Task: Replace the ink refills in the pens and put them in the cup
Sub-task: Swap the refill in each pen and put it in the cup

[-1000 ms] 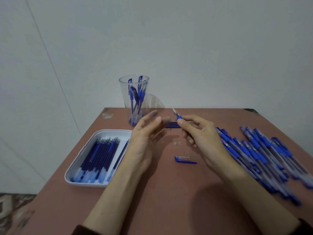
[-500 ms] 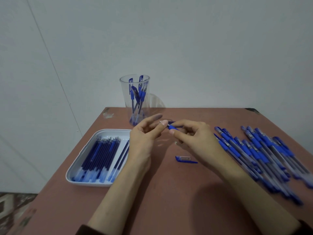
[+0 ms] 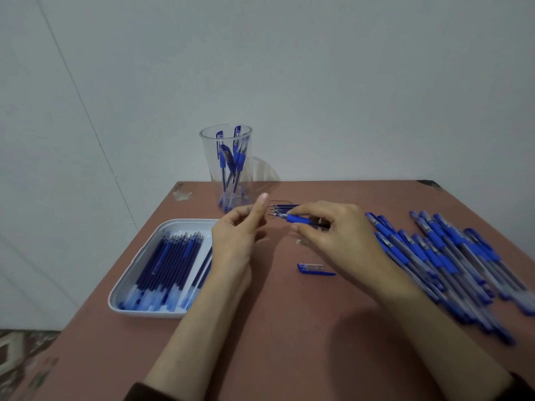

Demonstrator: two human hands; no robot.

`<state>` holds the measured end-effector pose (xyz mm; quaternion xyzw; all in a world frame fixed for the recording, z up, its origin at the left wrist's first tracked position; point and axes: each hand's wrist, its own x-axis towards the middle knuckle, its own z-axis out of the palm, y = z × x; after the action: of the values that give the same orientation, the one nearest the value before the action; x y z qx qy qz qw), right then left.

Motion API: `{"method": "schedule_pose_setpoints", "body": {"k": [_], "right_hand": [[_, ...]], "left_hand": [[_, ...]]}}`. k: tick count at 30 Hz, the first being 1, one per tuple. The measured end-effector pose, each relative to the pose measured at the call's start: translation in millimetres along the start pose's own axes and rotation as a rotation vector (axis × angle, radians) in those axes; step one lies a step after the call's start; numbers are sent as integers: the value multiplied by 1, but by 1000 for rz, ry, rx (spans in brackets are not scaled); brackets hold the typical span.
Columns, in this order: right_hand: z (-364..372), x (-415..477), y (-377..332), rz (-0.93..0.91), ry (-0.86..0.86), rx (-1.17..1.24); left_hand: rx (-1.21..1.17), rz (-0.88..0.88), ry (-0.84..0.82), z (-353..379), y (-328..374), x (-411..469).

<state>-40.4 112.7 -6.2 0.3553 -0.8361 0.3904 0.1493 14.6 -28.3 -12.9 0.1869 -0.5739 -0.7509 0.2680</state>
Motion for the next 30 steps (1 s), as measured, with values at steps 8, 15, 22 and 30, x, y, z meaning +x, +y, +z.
{"method": "schedule_pose_setpoints", "body": {"k": [8,15,22,30], "right_hand": [[-5,4,9,198,204,21],[-4,5,9,229,211,14],[-5,4,8,239,186,4],[-5,3,7,231,177,-3]], "left_hand": [[271,154,-80,-2,-3,-1],[809,281,-343,-2,-11,-6],[855,288,-433,-2,-11,-5],[851,274,-446,-3,-13,-4]]}}
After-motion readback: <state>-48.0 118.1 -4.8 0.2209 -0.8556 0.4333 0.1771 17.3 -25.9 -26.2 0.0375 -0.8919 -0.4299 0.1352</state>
